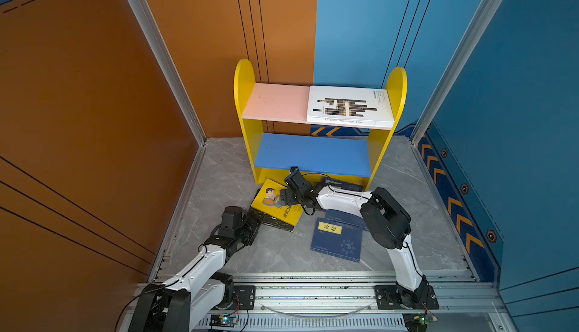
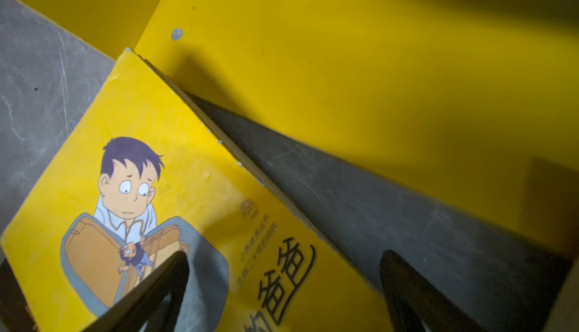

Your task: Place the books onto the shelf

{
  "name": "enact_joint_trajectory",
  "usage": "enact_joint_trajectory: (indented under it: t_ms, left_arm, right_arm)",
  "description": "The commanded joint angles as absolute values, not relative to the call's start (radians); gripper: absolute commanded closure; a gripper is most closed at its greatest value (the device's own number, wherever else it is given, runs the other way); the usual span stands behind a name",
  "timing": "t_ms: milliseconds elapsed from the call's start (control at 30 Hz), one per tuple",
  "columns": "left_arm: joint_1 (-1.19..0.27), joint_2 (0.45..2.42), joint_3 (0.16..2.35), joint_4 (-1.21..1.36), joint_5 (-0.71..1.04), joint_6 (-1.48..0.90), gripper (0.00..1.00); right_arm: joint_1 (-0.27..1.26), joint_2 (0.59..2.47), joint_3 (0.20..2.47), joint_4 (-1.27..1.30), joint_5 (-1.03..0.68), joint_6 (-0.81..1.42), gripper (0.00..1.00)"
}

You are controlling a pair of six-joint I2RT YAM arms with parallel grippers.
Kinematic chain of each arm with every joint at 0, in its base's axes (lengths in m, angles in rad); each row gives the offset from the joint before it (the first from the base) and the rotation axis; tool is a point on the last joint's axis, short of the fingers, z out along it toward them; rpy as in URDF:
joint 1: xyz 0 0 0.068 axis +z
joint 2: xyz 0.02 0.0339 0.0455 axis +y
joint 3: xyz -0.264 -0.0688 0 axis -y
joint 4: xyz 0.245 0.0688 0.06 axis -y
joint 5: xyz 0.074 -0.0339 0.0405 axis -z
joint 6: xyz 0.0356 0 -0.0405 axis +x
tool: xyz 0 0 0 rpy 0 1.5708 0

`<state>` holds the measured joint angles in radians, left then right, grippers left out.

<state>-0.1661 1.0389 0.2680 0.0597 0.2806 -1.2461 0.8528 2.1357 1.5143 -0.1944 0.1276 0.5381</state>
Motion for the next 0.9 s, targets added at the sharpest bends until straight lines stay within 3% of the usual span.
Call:
enact_joint_trajectory:
  t_ms: [0, 233, 567, 867]
  left_arm:
    - [-0.158, 1.144, 0.294, 0.039, 0.321, -1.187, 0.21]
    - [-0.173, 1.277, 0.334, 0.15, 0.358, -1.195, 0.22]
    - [-0.178, 1.236, 0.289, 0.19, 0.35, -1.216, 0.15]
    - [-0.175, 1.075, 0.207, 0.188, 0.333, -1.241, 0.29]
  right_arm:
    - [0.88, 2.131, 1.521, -0.242, 0.061, 0.512, 0.04]
    - [0.925, 2.101, 1.48, -0.246, -0.003, 0.56, 0.09]
    - [1.0, 2.08, 1.457, -0.266, -0.012, 0.59, 0.12]
    - [0.967, 2.107, 1.487, -0.246, -0.106, 0.639, 0.18]
